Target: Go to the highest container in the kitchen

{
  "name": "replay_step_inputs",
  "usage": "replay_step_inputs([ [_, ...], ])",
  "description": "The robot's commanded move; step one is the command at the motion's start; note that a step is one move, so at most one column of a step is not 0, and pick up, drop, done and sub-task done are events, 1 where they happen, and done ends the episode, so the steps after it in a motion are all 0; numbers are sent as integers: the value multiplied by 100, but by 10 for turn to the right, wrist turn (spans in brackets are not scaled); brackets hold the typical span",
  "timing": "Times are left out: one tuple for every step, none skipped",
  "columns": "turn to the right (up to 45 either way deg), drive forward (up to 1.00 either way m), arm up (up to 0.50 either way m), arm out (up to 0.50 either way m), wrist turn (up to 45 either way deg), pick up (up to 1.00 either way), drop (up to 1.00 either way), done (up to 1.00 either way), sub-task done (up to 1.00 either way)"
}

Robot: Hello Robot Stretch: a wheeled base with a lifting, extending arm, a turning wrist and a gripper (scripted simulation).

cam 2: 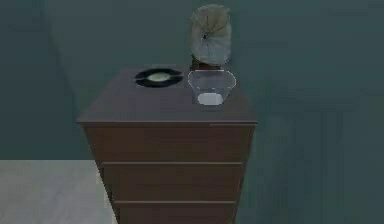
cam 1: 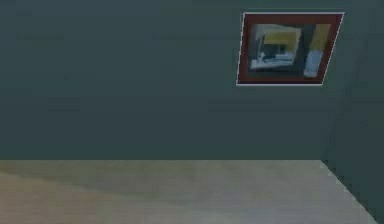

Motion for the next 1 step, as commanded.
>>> replay_step_inputs([
  [-450, 0, 0, 0, 0, 0, 0, 0, 0],
])
